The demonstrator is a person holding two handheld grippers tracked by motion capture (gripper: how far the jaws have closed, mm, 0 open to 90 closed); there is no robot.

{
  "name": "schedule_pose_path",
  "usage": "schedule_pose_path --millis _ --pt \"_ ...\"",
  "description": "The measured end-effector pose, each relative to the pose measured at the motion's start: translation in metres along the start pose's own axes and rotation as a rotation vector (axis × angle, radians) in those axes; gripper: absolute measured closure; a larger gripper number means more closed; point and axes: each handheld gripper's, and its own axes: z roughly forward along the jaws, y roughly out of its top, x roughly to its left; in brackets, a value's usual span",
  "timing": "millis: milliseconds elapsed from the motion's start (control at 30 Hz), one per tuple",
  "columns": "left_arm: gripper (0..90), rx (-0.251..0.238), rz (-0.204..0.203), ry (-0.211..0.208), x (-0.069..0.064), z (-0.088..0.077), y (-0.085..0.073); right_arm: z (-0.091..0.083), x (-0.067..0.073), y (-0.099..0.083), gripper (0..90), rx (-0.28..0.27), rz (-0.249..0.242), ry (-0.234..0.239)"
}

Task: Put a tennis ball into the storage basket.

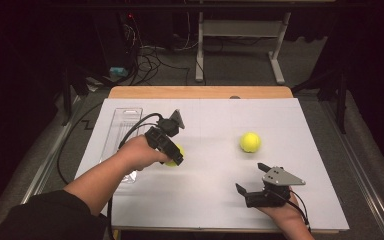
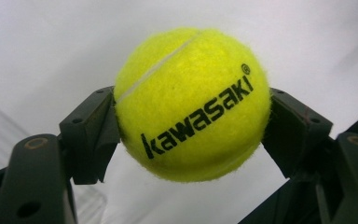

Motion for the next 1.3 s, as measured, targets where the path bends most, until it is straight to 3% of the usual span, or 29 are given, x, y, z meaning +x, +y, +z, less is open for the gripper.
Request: schedule_pose_path --millis 200,600,933,1300 --pt "25.8 -0.016 -0.042 0.024 0.018 -0.014 -0.008 -0.011 -0.010 -0.008 0.3 0.009 0.010 -0.024" --pt "25.8 -0.044 -0.146 0.061 0.062 -0.038 -0.031 -0.015 -0.015 -0.013 0.6 0.017 0.016 -0.035" --pt "25.9 -0.049 -0.231 0.091 0.097 -0.046 -0.050 -0.015 -0.015 -0.013 0.8 0.020 0.014 -0.034" --pt "25.9 -0.027 -0.287 0.123 0.121 -0.050 -0.061 -0.015 -0.015 -0.013 1.1 0.020 0.016 -0.035"
